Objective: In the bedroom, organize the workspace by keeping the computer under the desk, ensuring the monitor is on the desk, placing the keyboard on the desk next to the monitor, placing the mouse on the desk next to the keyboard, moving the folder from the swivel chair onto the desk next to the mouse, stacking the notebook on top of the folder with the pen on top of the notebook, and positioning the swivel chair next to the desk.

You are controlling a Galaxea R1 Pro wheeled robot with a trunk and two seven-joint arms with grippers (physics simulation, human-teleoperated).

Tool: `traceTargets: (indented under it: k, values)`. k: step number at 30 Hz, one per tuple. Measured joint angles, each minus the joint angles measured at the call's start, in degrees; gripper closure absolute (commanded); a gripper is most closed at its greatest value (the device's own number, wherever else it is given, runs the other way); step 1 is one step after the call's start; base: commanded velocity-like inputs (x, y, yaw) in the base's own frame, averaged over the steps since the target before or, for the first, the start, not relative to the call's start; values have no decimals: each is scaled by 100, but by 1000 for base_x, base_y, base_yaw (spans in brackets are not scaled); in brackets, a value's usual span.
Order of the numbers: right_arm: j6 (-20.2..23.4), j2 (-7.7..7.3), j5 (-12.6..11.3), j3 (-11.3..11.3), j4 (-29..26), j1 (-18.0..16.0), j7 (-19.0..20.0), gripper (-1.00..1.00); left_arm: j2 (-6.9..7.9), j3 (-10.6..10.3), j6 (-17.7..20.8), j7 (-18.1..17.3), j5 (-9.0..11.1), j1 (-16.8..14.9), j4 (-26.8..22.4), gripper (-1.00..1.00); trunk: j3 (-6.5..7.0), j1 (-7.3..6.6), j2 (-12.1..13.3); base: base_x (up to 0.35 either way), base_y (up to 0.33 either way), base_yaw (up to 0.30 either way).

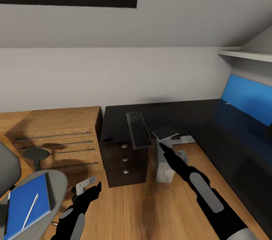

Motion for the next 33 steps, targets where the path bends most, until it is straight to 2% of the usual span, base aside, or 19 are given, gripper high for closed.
traceTargets:
  k: [5,8,15,19,22,24,33]
  values:
    - [120,-224,-453,70,-119,0,363,-100,0,0,0,0,0,-3,0,-100,-90,110,-201,0,0,0]
    - [211,-276,-558,81,-153,0,465,-100,0,0,0,0,0,-4,3,-100,-144,176,-321,0,0,0]
    - [265,-300,-613,86,-159,0,641,-100,-30,0,0,0,0,-2,8,-100,-270,330,-602,0,0,0]
    - [524,-308,-633,75,-144,0,1114,-100,-34,0,1,0,0,-2,9,-100,-342,418,-763,0,0,0]
    - [877,-309,-641,57,-131,1,1676,-100,-35,0,1,0,0,0,9,-100,-396,484,-883,0,0,0]
    - [957,-310,-643,50,-126,1,1834,-100,-35,0,1,0,0,-1,9,-100,-432,528,-963,0,0,0]
    - [1023,-293,-619,44,-98,1,2010,-100,-35,0,1,0,0,-3,22,-100,-593,725,-1325,0,0,0]
